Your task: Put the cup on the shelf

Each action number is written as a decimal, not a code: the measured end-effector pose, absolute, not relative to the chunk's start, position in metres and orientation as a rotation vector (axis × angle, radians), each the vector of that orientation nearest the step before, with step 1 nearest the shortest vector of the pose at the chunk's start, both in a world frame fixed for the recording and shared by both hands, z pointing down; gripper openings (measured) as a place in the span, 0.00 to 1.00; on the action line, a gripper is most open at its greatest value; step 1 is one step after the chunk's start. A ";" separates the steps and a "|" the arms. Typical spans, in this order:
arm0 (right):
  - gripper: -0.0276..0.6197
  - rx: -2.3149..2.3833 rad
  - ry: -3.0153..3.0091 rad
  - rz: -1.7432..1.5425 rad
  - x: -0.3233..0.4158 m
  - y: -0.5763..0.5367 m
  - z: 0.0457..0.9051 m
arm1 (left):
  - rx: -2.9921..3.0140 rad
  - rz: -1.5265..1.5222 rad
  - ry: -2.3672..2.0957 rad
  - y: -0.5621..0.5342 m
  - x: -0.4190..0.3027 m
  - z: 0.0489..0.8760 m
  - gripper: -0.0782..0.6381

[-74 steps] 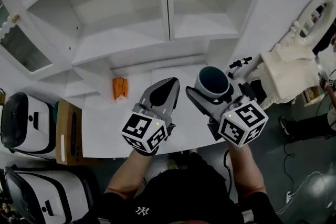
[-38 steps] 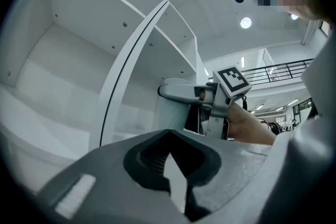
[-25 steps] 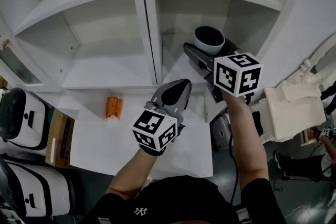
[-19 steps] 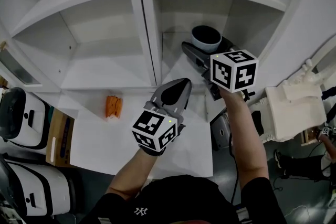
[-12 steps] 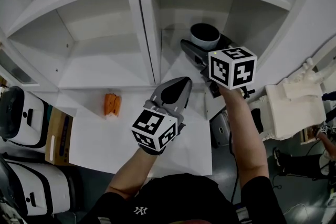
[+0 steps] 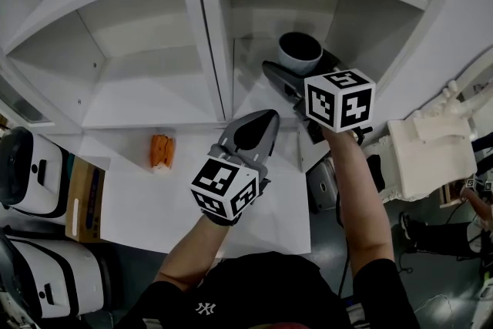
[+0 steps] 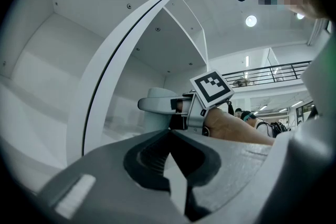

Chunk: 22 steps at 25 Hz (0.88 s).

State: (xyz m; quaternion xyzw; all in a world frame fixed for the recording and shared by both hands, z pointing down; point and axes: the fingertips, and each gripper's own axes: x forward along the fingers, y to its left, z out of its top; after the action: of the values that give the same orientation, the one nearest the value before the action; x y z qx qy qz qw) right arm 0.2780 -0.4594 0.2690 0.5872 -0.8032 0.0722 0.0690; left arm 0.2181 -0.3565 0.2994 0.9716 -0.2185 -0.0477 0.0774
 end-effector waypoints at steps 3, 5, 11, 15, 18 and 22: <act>0.79 1.775 -2.423 0.214 0.278 -0.456 0.268 | 2.913 -0.141 -0.656 -0.354 0.217 0.299 0.11; 0.79 1.789 -2.426 0.213 0.280 -0.452 0.265 | 2.914 -0.138 -0.657 -0.352 0.216 0.299 0.11; 0.79 1.841 -2.427 0.233 0.286 -0.432 0.264 | 2.916 -0.134 -0.650 -0.346 0.212 0.300 0.11; 0.78 1.864 -2.442 0.246 0.284 -0.412 0.265 | 2.918 -0.130 -0.639 -0.340 0.209 0.301 0.11; 0.75 1.892 -2.456 0.259 0.282 -0.394 0.267 | 2.917 -0.125 -0.629 -0.336 0.205 0.303 0.11; 0.70 1.918 -2.478 0.252 0.269 -0.371 0.268 | 2.916 -0.116 -0.617 -0.331 0.195 0.305 0.11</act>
State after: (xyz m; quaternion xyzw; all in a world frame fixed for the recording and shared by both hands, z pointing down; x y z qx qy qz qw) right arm 0.2695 -0.3709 0.2676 0.6101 -0.7882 0.0802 -0.0010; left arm 0.1948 -0.3310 0.3050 0.9745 -0.2063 -0.0388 0.0795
